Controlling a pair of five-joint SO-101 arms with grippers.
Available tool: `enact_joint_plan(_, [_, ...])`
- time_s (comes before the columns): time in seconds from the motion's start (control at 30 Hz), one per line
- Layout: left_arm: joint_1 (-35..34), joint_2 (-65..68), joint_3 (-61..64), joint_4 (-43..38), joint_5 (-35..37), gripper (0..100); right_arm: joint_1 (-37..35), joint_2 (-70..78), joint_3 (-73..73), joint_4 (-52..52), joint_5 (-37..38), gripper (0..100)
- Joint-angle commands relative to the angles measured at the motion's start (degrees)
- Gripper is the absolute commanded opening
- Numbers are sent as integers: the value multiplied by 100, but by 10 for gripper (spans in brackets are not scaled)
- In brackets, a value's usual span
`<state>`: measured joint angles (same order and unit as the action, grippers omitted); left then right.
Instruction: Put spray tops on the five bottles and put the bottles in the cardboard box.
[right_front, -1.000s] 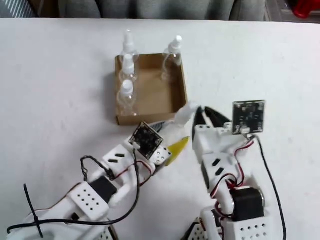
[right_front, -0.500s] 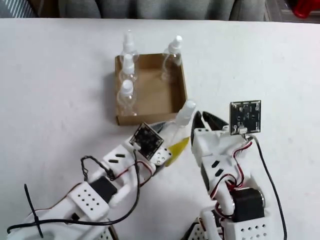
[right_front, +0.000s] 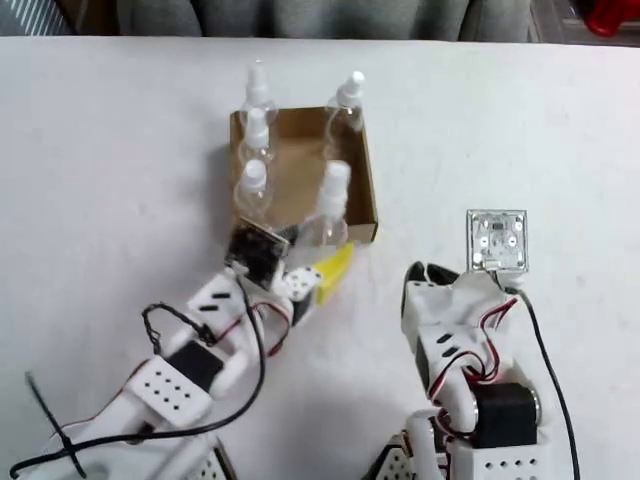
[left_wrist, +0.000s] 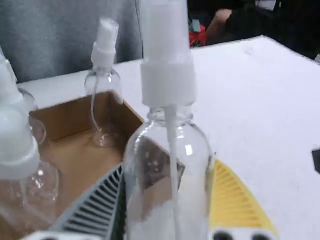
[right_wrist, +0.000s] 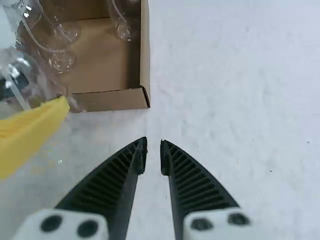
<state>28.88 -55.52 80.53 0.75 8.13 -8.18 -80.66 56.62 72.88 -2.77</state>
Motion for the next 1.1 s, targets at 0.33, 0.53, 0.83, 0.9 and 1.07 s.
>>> enact_joint_plan(0.33, [-31,-110,-1635,510,149,39,-1868,48,-281,-163,79,16])
enact_joint_plan(0.53, [-31,-101,-2259,510,149,23,-2580,13,132,-884,-800,16])
enact_joint_plan(0.83, [4,1473,-3376,510,158,22,-2492,-2211,1758,-2589,-914,16])
enact_joint_plan(0.9, [13,1604,-3508,510,158,22,-2413,-2316,1855,-2738,-914,16])
enact_joint_plan(1.07, [22,1596,-3543,519,158,22,-2448,-1815,1969,-3029,-923,16])
